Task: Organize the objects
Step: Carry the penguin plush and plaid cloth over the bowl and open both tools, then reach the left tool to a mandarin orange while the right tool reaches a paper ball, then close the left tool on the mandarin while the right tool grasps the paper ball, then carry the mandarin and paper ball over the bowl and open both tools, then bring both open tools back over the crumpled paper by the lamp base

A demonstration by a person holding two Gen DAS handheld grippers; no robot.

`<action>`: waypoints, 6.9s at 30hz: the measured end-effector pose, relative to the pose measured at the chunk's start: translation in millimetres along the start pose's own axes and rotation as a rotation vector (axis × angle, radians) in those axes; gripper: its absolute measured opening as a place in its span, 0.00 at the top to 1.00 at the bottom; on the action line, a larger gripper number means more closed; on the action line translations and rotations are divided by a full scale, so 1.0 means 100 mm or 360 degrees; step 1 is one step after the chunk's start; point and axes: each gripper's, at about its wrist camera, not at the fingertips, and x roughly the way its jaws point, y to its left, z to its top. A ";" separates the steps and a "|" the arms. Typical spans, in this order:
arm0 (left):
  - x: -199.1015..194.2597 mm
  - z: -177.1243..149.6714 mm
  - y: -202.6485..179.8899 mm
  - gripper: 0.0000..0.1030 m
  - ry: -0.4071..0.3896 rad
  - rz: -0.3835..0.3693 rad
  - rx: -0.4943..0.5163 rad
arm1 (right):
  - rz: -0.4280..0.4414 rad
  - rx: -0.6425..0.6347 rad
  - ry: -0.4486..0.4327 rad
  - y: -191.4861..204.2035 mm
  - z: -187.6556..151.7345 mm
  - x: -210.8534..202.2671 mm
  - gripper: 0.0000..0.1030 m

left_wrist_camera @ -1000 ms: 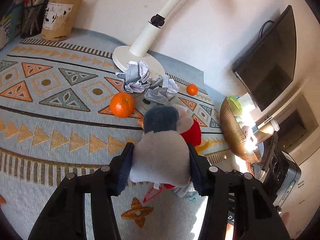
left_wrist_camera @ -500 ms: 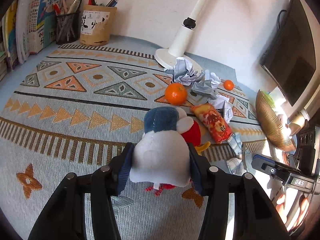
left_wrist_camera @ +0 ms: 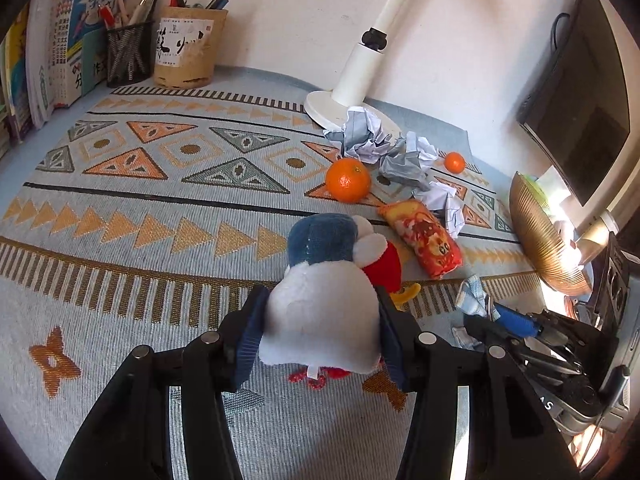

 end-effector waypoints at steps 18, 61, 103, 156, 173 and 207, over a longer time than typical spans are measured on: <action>-0.23 0.63 -2.09 0.52 -0.0181 -0.0413 0.0551 | -0.0625 0.0533 -0.0597 -1.70 0.18 -1.86 0.74; -0.02 0.14 0.16 0.01 -0.0242 0.0490 -0.0067 | -0.0147 0.0241 -0.0324 -0.58 0.27 -0.22 0.07; 0.37 0.18 -0.09 0.02 0.0047 0.0625 0.0214 | -0.0109 0.0469 0.0088 -0.90 0.32 0.22 0.04; 0.27 -0.08 -0.26 0.65 0.0033 0.0408 0.0296 | 0.0020 0.0451 0.0098 -0.63 -0.06 -0.11 0.31; 0.10 0.73 -1.94 0.65 -0.0152 -0.0112 0.0658 | -0.0506 0.0613 -0.0474 -1.72 0.35 -1.52 0.48; -0.34 0.73 -1.62 0.08 -0.0394 -0.0175 0.0530 | -0.0636 0.0370 -0.0807 -0.99 0.71 -1.86 0.06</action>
